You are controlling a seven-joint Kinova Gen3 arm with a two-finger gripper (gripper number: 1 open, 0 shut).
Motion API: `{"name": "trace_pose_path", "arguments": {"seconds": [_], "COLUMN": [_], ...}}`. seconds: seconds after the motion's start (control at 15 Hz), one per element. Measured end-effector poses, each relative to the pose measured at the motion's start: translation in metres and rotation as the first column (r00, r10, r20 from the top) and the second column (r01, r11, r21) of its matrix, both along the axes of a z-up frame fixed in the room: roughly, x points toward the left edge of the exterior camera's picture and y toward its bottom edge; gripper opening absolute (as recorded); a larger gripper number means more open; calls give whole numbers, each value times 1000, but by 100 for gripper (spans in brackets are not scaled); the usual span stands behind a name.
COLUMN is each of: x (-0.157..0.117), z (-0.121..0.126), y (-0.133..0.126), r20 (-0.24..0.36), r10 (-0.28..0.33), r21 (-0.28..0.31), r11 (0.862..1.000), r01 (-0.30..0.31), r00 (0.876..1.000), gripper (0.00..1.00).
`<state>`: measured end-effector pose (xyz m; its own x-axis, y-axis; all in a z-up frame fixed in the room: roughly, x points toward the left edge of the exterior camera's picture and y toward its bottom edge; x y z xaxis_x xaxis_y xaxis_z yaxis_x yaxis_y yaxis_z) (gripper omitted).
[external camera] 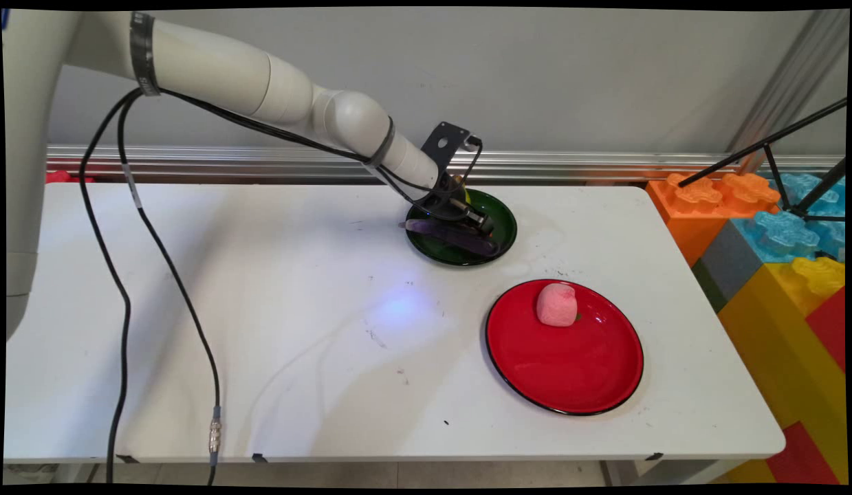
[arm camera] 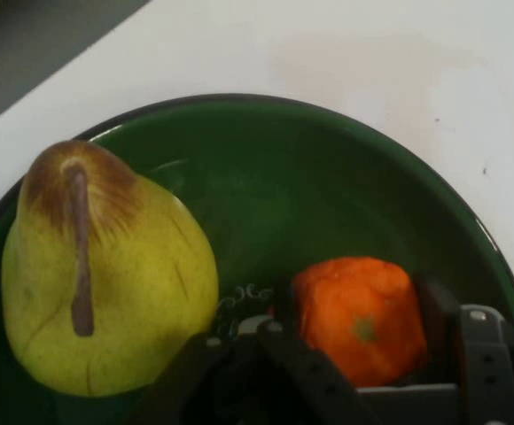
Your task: Place the picked object on the table
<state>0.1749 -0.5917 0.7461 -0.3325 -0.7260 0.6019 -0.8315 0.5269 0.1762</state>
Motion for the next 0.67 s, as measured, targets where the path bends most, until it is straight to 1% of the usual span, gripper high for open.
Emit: {"name": "trace_pose_path", "arguments": {"seconds": [0.2, 0.47, 0.67], "x": [-2, -5, -5], "z": [7, 29, 53], "y": [-2, -7, -6], "r20": [-4, -24, -31], "r10": [-8, -27, -52], "r21": [-20, -84, -140], "r11": [1000, 996, 989], "r01": [8, 25, 47], "r00": [1000, 999, 998], "gripper": [0, 0, 0]}}
